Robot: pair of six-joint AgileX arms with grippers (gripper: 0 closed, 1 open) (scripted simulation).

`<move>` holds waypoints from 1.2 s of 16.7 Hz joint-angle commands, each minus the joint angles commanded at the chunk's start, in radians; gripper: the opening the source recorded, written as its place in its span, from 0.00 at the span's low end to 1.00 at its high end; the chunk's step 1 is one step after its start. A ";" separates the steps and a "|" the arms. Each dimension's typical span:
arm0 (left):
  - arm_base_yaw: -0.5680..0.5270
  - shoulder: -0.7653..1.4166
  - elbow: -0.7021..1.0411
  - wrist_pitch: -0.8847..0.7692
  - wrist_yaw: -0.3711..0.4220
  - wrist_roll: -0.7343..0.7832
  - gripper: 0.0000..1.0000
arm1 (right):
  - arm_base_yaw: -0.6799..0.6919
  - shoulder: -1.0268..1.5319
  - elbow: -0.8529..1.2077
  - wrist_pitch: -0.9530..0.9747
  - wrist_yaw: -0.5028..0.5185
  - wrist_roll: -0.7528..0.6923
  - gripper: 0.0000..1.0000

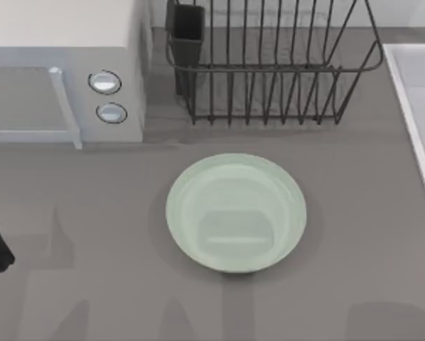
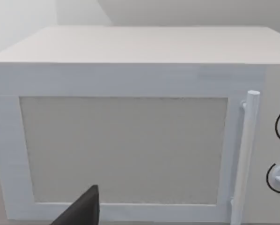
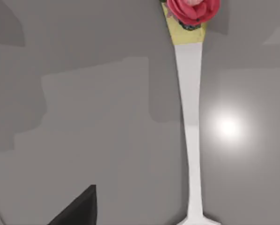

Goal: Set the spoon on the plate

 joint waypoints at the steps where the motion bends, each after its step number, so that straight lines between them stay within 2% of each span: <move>1: 0.000 0.000 0.000 0.000 0.000 0.000 1.00 | -0.009 0.030 0.024 -0.024 0.000 -0.044 1.00; 4: 0.000 0.000 0.000 0.000 0.000 0.000 1.00 | -0.024 0.078 0.066 -0.063 -0.001 -0.113 1.00; 11: 0.000 0.000 0.000 0.000 0.000 0.000 1.00 | -0.021 0.085 0.055 -0.046 -0.001 -0.114 1.00; 14: 0.000 0.000 0.000 0.000 0.000 0.000 1.00 | -0.020 0.131 0.000 0.055 -0.001 -0.110 1.00; 20: 0.000 0.000 0.000 0.000 0.000 0.000 1.00 | -0.018 0.279 -0.166 0.374 -0.001 -0.106 1.00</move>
